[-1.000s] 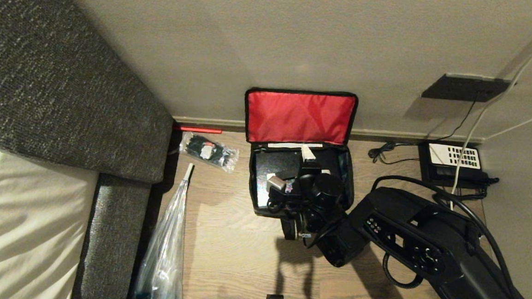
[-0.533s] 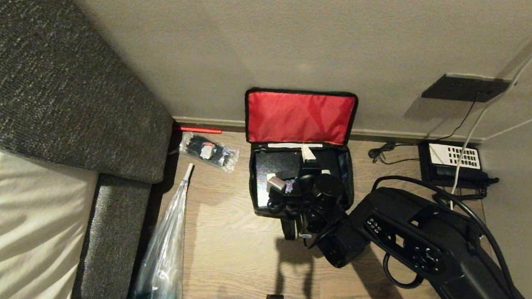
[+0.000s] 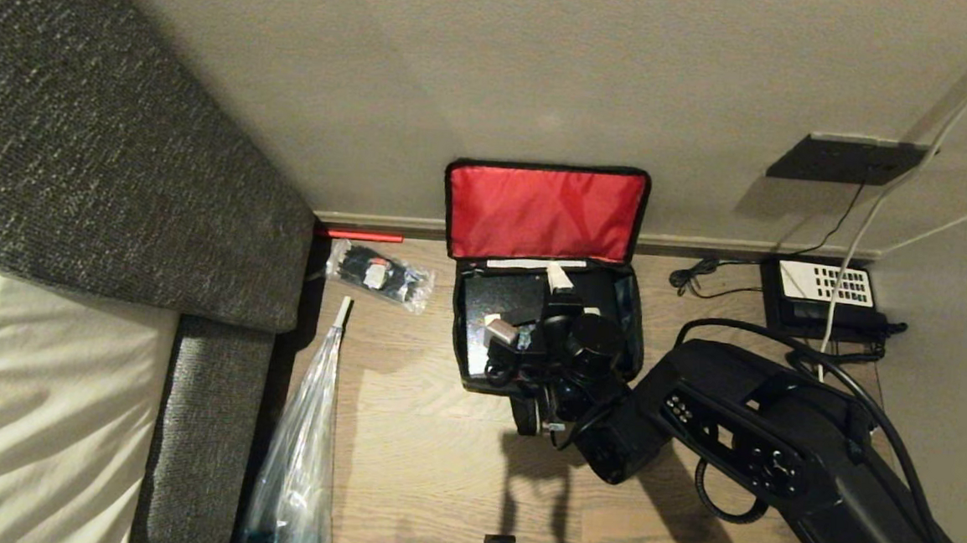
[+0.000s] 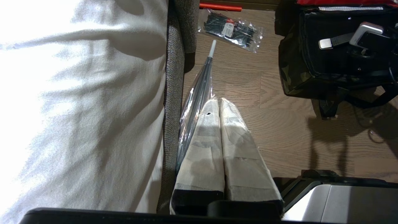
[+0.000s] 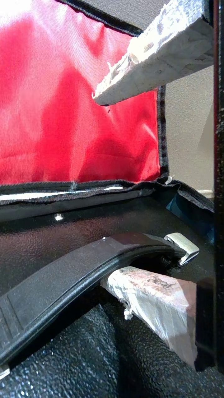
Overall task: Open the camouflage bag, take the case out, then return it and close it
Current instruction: Grip the handle
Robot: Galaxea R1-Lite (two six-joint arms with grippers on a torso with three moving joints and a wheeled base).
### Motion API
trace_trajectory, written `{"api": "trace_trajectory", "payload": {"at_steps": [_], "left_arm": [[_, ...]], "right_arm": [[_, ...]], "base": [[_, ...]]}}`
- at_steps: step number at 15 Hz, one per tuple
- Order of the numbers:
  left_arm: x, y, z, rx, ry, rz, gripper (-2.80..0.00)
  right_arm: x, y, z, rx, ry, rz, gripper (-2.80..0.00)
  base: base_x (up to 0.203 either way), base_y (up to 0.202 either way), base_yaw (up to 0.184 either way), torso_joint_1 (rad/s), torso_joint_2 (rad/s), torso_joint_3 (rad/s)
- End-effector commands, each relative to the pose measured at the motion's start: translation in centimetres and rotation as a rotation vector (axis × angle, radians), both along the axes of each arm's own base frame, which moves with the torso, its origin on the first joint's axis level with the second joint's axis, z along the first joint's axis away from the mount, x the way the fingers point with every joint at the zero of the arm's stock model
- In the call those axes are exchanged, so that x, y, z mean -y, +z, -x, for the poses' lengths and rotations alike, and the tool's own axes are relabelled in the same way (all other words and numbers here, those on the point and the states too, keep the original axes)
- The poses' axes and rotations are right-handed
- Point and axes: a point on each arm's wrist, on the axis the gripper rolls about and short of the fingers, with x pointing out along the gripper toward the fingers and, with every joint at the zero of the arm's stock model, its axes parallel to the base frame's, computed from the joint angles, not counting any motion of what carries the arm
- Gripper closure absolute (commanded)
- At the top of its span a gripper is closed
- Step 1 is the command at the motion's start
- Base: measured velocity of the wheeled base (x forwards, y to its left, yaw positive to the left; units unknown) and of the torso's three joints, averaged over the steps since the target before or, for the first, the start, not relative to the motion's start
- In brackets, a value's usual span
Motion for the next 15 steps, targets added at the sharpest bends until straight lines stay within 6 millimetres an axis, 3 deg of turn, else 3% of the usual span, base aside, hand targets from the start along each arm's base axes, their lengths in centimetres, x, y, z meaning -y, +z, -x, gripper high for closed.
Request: {"api": "trace_trajectory", "payload": {"at_steps": [1,15], "left_arm": [[0.0,0.0,0.0,0.0,0.001,0.001,0.0],[0.0,0.0,0.0,0.0,0.001,0.001,0.0]], "right_arm": [[-0.05,-0.02,0.03,0.009,-0.006,0.001,-2.8],[0.0,-0.14,-0.06,0.035,-0.027,0.034,-2.8]], "base": [[0.0,0.0,0.0,0.0,0.0,0.0],[0.0,0.0,0.0,0.0,0.0,0.0]]}}
